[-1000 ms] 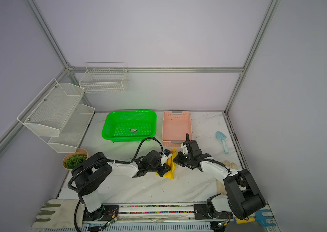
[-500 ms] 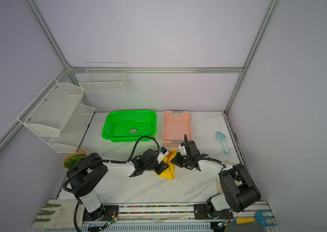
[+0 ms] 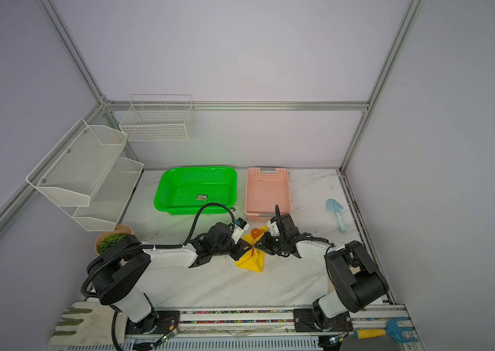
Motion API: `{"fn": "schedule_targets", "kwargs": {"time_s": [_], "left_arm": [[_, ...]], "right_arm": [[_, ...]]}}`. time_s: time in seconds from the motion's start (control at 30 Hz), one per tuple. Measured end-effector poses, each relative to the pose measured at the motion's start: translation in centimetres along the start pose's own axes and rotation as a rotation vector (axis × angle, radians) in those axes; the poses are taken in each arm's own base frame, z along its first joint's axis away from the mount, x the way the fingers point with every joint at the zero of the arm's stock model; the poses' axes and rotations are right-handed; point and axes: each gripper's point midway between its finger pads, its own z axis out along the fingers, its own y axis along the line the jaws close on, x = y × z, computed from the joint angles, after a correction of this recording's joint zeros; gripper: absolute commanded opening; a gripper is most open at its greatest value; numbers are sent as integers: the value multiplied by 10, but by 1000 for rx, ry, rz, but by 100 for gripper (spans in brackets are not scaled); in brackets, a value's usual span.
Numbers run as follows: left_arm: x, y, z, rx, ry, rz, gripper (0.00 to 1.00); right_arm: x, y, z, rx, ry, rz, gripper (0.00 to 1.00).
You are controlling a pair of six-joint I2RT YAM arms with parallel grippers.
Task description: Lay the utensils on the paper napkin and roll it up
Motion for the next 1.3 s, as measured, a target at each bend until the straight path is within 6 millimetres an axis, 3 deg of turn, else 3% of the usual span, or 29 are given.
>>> {"fn": "schedule_targets", "kwargs": {"time_s": [0.1,0.43,0.6,1.3], "left_arm": [[1,2,-3,0,-1,-12,32],[18,5,-4,6,19,-53,33],[12,4,-4,20,-2,-64,33],[4,-2,-16,50,-35,-90,42]], "right_arm": [[0,1,1,-6,4,1,40],[2,4,1,-24,17,0,44],[3,13,1,-55,28,-13,52],[1,26,6,-115,55,-33,60]]}}
